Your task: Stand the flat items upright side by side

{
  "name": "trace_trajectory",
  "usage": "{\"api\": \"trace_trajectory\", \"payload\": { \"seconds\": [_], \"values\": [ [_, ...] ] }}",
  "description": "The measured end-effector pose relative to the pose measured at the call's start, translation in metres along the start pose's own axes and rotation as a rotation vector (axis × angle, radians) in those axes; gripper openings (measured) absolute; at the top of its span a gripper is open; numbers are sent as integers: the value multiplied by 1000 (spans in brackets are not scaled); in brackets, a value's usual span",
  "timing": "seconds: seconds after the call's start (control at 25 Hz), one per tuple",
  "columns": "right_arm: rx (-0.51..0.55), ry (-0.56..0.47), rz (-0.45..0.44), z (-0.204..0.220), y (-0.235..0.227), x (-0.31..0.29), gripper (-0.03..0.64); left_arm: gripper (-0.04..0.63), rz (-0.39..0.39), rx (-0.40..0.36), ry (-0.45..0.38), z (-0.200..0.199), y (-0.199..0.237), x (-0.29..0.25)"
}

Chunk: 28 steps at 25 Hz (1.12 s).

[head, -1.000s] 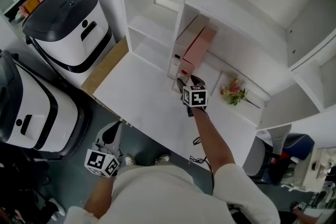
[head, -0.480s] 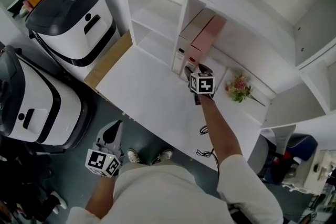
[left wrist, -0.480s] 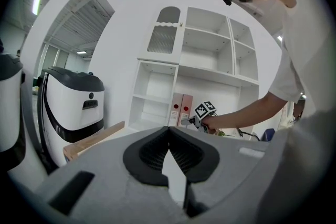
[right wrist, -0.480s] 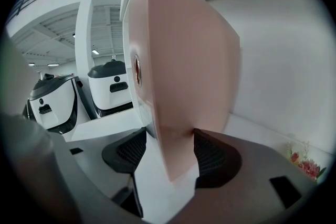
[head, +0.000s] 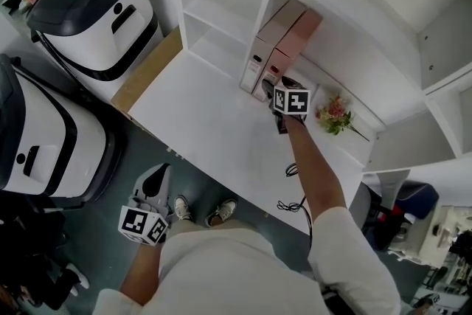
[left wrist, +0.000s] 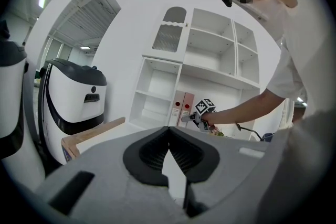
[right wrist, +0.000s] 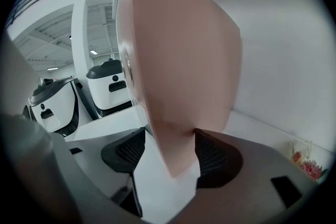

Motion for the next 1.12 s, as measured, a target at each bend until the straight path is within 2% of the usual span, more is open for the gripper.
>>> {"api": "trace_trajectory", "payload": {
  "seconds": [0.2, 0.28, 0.36, 0.48, 0.6, 0.92, 1.12],
  "values": [
    [9, -77, 46, 3, 11, 37, 301, 15, 73, -21, 16, -1, 20, -1],
    [30, -100, 58, 7, 17, 56, 277, 15, 107, -42, 13, -6, 28, -6],
    [22, -124, 76, 17, 21, 78, 211, 15, 147, -55, 2, -14, 32, -13],
    [-55, -173, 84, 39, 33, 112, 126, 15, 227, -89, -13, -29, 33, -26],
    [-129, -215, 99, 66, 49, 144, 2, 15, 297, -130, -34, -45, 31, -36],
    [-342, -324, 194, 135, 79, 217, 0, 15, 410, -176, -36, -61, 37, -41],
    [-425, -439, 233, 149, 89, 267, 0, 15, 437, -188, -35, -69, 46, -41]
  ]
}}
Point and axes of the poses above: the fingertips, and each gripper's own axes: x backward along the fingers, y to its left, z out of its underside, the point moved 9 cm from there along x, backward along the fingers, and after that the axes turned 7 degrees about y, right-handed, at the moved point
